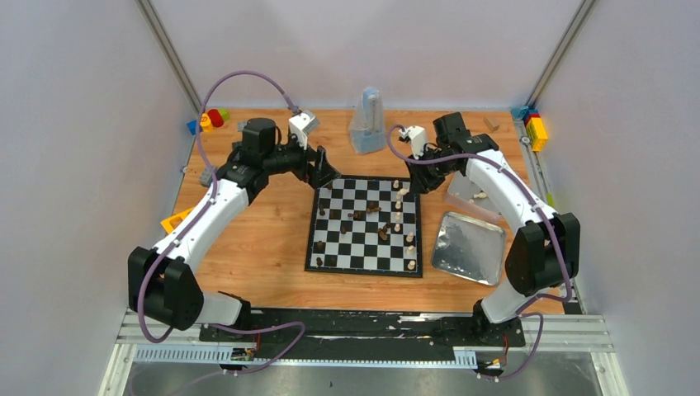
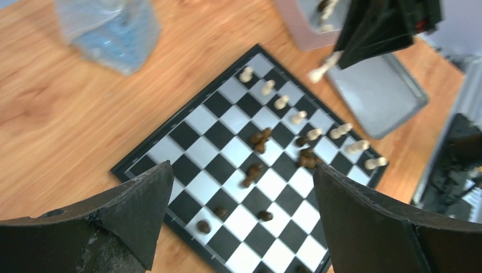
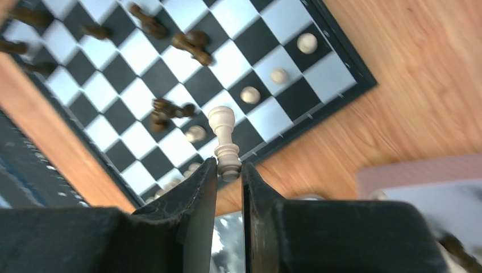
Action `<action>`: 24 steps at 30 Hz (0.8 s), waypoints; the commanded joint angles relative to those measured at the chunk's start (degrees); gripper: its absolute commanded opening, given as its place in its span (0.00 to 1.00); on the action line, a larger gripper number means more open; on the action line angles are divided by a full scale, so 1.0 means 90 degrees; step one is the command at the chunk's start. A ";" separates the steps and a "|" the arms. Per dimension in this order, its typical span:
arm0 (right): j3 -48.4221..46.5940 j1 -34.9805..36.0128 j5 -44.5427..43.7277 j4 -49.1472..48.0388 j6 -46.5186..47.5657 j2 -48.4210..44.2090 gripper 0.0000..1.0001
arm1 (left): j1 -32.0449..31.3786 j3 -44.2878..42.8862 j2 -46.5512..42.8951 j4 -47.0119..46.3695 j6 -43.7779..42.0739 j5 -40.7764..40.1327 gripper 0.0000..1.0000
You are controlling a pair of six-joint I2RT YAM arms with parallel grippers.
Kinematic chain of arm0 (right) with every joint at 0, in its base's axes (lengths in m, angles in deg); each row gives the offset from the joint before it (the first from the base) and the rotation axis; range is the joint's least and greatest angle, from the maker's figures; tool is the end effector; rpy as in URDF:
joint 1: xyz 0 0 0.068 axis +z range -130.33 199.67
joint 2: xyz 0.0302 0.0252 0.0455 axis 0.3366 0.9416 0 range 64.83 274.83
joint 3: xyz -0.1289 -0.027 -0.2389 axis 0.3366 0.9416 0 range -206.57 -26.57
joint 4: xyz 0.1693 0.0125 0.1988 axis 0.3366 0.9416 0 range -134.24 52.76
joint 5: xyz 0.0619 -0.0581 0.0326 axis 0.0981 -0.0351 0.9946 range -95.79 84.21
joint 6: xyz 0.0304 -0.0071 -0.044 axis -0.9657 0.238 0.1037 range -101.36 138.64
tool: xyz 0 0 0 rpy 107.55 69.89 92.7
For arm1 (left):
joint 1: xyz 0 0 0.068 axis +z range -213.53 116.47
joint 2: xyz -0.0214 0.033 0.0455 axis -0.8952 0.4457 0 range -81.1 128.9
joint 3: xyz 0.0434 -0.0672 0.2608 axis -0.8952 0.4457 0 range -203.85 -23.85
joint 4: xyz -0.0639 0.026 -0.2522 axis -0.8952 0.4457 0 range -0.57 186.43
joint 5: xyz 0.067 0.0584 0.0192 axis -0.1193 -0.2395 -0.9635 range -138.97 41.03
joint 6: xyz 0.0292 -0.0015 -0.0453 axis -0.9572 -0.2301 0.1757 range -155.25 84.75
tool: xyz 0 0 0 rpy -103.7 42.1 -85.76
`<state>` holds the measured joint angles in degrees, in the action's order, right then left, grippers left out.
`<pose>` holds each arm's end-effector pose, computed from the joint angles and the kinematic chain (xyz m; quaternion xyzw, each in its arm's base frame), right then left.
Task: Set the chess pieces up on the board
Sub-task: Place the chess piece on the chessboard.
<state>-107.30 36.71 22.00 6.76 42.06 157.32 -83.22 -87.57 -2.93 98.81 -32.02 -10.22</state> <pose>0.3124 0.1130 0.2922 -0.3793 0.8657 0.2204 0.2412 0.2855 -0.1259 0.3277 0.2923 0.7564 -0.3746 0.4495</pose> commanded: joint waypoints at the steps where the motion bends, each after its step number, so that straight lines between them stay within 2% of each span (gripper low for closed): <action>1: -0.0479 0.0345 -0.1921 0.0503 0.0646 0.0051 0.03 | 0.0153 -0.0592 -0.0348 0.1672 -0.1025 -0.1210 1.00; 9: -0.0775 0.0947 -0.3403 0.0951 0.1031 0.0545 0.03 | 0.0255 -0.0739 -0.0632 0.2474 -0.1501 -0.2030 1.00; 24: -0.1292 0.1514 -0.3909 0.1534 0.1091 0.1589 0.04 | 0.0287 -0.0221 -0.0808 0.2300 -0.1640 -0.2128 1.00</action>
<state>-115.94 48.86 -10.96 18.85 51.39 170.15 -80.94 -89.76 -7.71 120.60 -45.12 -29.09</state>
